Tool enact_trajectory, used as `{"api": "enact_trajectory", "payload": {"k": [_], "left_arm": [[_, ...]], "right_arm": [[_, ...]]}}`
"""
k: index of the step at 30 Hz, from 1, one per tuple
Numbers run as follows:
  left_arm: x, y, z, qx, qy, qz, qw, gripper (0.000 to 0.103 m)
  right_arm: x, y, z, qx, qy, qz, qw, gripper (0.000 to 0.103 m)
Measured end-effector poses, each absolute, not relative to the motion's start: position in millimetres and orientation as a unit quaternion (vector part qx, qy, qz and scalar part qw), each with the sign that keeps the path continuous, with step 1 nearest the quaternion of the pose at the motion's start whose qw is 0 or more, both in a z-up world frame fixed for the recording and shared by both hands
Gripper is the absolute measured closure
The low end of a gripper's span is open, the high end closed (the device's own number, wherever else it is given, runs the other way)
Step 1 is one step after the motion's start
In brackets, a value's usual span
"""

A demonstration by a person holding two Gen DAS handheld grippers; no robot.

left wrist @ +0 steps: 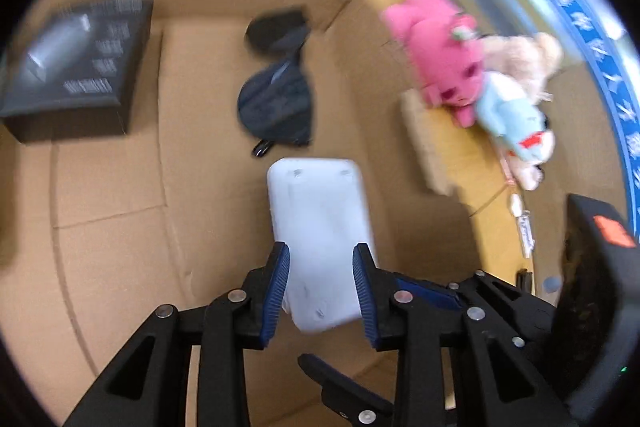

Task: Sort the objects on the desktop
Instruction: 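Open both grippers to drop the white case into the box and withdraw, then grasp the clear phone case rim with the left gripper while the right gripper grasps it too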

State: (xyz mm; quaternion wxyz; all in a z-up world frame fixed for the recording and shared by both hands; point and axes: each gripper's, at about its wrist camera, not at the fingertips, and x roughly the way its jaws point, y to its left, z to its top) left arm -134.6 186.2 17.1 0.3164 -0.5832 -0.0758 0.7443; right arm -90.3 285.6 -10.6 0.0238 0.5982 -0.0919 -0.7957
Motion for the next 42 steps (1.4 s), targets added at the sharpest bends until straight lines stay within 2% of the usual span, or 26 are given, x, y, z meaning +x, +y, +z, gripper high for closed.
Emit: {"api": "enact_trajectory", "payload": {"k": [2,3,4,6,8,12,14,21,30,32,34,38,42], "left_arm": [[-115,173,48,-0.538,-0.059,0.779,0.318,0.07],[-105,165,62,-0.515,-0.049,0.795,0.317,0.069],[-91,153,78,-0.49,-0.04,0.813,0.313,0.066],[-65,127,102,-0.447,-0.042,0.842,0.299,0.048],[-44,100,118,-0.409,-0.044,0.869,0.274,0.037],[16,51,141,-0.325,-0.021,0.926,0.192,0.035],[39,40,143,-0.295,-0.011,0.94,0.169,0.023],[89,18,142,-0.25,0.024,0.962,0.104,0.023],[86,-30,82,-0.355,-0.042,0.925,0.129,0.024],[84,-36,63,-0.382,-0.053,0.913,0.133,0.025],[81,-39,48,-0.4,-0.054,0.906,0.129,0.029],[73,-44,22,-0.433,-0.067,0.888,0.14,0.042],[58,-41,-4,-0.474,-0.074,0.865,0.151,0.056]], "right_arm": [[-70,280,5,0.569,-0.076,-0.818,0.022,0.015],[-60,278,12,0.553,-0.062,-0.83,0.018,0.002],[-44,275,24,0.527,-0.046,-0.849,-0.006,0.0],[-25,274,39,0.495,-0.044,-0.868,-0.018,0.0],[-2,264,52,0.46,-0.047,-0.887,-0.017,0.0],[23,244,77,0.381,-0.043,-0.923,-0.026,0.0],[29,229,86,0.349,-0.043,-0.936,-0.023,0.0],[48,178,101,0.323,0.021,-0.946,-0.006,0.0],[61,163,44,0.383,-0.036,-0.922,0.051,0.002],[60,161,25,0.405,-0.039,-0.912,0.055,0.009],[56,158,9,0.431,-0.042,-0.9,0.06,0.025],[46,150,-21,0.476,-0.05,-0.875,0.071,0.028],[37,146,-44,0.509,-0.065,-0.854,0.085,0.04]]}}
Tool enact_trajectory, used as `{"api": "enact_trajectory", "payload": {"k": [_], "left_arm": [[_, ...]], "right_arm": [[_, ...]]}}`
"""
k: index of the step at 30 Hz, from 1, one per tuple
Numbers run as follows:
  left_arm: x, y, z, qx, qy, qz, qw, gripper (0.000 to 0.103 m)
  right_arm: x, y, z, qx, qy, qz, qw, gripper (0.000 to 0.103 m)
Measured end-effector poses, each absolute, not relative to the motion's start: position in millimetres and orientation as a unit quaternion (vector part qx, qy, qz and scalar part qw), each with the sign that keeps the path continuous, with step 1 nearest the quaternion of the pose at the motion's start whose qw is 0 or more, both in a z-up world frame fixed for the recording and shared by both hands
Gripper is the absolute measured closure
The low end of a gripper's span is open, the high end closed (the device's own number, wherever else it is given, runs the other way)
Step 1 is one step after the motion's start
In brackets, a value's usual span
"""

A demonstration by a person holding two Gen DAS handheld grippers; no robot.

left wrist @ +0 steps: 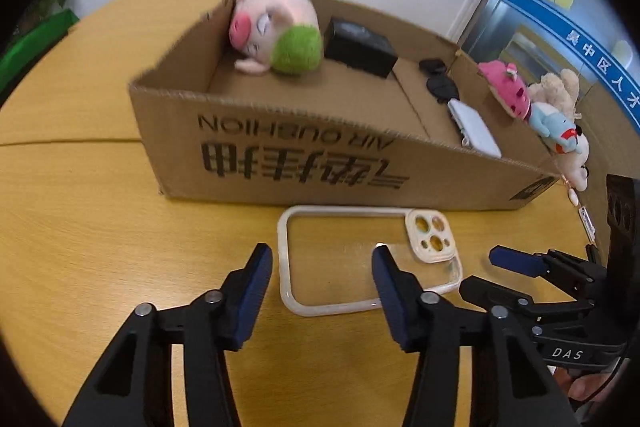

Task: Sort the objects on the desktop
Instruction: 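Grasp the clear phone case rim with the left gripper while the right gripper grasps it too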

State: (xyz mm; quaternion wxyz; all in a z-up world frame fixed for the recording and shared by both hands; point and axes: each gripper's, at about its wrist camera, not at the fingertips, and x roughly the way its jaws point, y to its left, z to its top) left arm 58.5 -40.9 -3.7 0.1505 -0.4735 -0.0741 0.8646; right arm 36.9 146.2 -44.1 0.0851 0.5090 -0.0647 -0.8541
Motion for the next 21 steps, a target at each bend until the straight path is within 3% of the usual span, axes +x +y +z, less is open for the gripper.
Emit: {"api": "enact_trajectory", "payload": {"k": [3,14,21], "left_arm": [[51,-38,-18,-0.499,-0.07,0.851,0.149,0.063],[43,-40,-17,-0.507,-0.106,0.837,0.175,0.064],[61,-40,15,-0.459,-0.138,0.851,0.215,0.064]], "right_arm": [[31,146,-55,0.523,-0.079,-0.842,0.104,0.041],[9,152,-55,0.519,-0.095,-0.836,0.152,0.036],[42,166,-28,0.449,-0.09,-0.874,0.161,0.035]]}}
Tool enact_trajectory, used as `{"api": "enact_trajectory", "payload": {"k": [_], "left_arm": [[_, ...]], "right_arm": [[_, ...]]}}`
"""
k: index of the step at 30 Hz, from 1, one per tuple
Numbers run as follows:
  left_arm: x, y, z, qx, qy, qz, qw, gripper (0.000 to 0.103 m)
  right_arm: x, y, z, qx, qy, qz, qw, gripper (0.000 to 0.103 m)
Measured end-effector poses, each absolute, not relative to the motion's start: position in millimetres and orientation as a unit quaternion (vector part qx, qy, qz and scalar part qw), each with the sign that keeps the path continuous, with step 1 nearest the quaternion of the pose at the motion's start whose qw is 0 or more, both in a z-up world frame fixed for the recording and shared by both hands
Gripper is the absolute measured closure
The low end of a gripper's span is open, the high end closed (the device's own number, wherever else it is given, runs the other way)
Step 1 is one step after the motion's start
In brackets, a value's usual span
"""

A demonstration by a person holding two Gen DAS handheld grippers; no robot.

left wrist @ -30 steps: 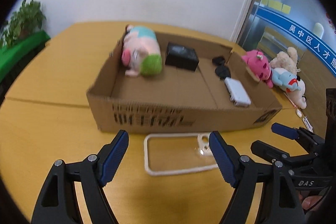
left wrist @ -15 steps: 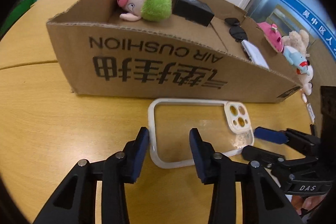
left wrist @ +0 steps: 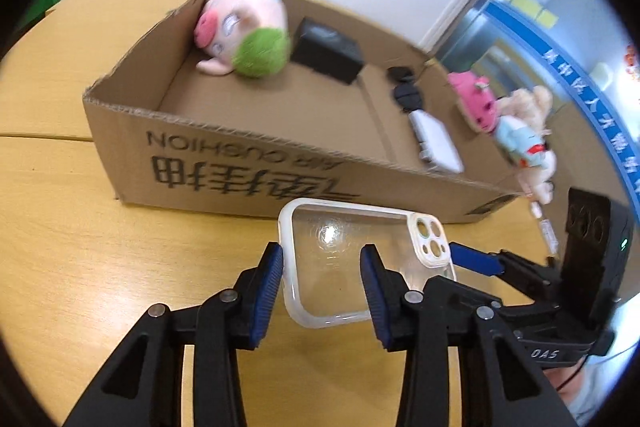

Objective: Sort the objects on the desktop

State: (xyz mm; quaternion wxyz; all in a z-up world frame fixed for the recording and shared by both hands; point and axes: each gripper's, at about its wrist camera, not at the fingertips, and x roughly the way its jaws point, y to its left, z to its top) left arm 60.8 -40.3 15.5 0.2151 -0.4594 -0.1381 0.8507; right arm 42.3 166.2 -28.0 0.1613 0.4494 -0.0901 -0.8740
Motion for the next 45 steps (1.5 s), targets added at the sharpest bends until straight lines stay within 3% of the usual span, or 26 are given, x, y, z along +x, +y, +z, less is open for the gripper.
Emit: {"api": "enact_trajectory", "payload": {"k": [11,22,36,45], "left_arm": [[96,-21,30,-0.479,-0.14,0.83,0.251,0.064],[137,-23,5,-0.535,-0.147,0.787,0.269,0.064],[123,-13,-29,-0.58,-0.142,0.764,0.244,0.058],[118,-18,6,-0.511,-0.16,0.806,0.252,0.058]], "right_arm": [[96,189,-23,0.461,-0.14,-0.857,0.182,0.03],[130,191,-37,0.506,-0.185,-0.812,0.224,0.011],[110,181,-54,0.529,-0.163,-0.808,0.2,0.009],[110,186,-24,0.479,-0.164,-0.838,0.202,0.008]]}}
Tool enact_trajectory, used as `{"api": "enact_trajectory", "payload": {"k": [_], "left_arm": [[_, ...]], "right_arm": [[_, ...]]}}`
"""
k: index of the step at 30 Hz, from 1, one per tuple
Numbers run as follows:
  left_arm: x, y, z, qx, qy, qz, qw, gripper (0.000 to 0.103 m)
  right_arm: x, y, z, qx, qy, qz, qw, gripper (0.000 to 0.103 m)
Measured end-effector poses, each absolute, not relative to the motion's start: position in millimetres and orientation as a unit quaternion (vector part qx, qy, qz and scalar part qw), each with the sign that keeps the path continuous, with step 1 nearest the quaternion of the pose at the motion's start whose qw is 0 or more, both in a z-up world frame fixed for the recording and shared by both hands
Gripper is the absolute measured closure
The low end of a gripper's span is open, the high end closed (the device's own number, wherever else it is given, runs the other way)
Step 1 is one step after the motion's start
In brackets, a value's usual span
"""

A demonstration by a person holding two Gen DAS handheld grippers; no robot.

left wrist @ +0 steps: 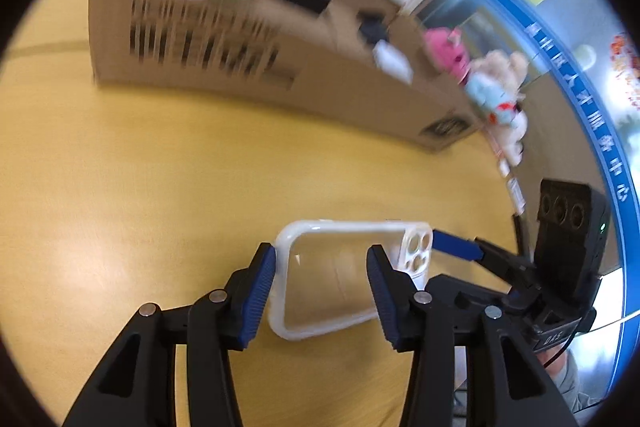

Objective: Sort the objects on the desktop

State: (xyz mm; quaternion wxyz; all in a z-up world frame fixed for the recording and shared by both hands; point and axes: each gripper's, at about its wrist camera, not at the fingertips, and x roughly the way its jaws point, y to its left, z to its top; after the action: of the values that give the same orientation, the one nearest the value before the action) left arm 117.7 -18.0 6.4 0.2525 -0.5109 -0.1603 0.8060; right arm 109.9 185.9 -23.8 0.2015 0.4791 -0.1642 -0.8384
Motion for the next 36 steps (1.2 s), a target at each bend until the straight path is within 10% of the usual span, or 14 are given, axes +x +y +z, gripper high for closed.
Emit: {"api": "enact_trajectory", "payload": {"k": [20,25,30,36], "left_arm": [[95,-12,-19,-0.52,-0.123,0.819,0.211,0.057],[86,-3,-29,-0.533,-0.092,0.818,0.196,0.059],[89,-2,-31,-0.532,-0.085,0.821,0.191,0.092],[89,1,-33,-0.532,-0.07,0.824,0.183,0.096]], "right_arm": [[102,201,-33,0.474,-0.098,-0.871,0.087,0.021],[96,203,-52,0.511,-0.061,-0.856,0.044,0.061],[96,202,-54,0.508,-0.048,-0.859,0.03,0.076],[98,202,-56,0.507,-0.059,-0.859,0.043,0.093]]}}
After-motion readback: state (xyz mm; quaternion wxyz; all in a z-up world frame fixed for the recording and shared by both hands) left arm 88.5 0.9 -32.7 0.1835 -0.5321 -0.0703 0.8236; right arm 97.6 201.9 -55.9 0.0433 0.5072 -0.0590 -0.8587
